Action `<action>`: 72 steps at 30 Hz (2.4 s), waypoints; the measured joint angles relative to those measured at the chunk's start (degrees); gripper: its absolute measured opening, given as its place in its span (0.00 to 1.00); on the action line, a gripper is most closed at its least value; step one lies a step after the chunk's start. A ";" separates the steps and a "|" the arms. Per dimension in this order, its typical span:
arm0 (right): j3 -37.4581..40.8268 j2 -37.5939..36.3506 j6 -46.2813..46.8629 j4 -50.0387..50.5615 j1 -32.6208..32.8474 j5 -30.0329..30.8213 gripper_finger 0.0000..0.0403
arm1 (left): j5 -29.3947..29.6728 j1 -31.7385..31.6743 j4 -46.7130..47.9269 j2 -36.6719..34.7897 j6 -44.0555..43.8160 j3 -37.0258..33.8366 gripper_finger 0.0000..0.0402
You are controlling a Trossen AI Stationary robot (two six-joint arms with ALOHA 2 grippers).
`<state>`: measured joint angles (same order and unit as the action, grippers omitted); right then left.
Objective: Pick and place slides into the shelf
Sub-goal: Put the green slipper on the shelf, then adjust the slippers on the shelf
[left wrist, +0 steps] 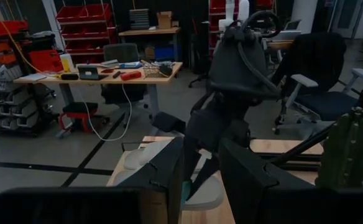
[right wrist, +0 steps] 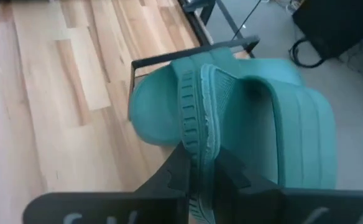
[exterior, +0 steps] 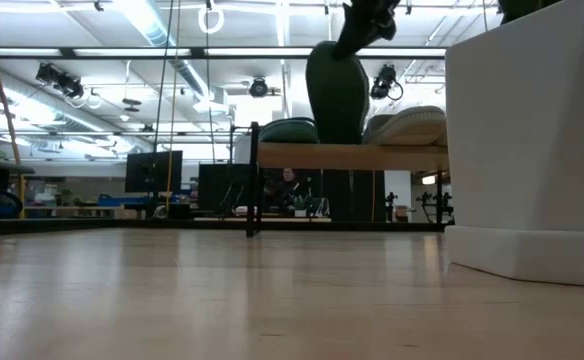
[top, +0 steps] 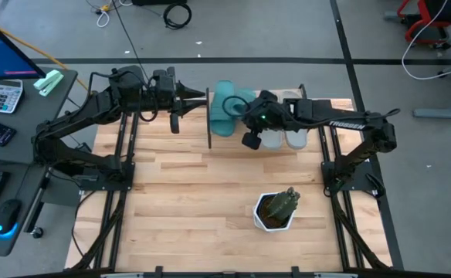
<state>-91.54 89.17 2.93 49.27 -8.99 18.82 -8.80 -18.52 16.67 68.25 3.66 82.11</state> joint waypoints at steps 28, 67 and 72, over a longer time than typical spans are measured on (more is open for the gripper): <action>0.06 1.17 -6.02 8.31 -0.37 -13.81 0.10 | 0.00 0.00 1.30 0.00 0.04 0.00 0.27; 0.05 0.70 -16.66 22.47 -1.84 -11.77 0.67 | 0.00 0.00 2.29 0.00 -0.48 0.00 0.27; -1.77 -1.02 -16.52 24.76 -1.88 -9.68 0.66 | 0.00 0.01 2.53 0.00 -0.52 0.00 0.27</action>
<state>-93.31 88.16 -13.59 74.02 -10.87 9.14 -8.80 -18.52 19.19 68.24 3.14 82.11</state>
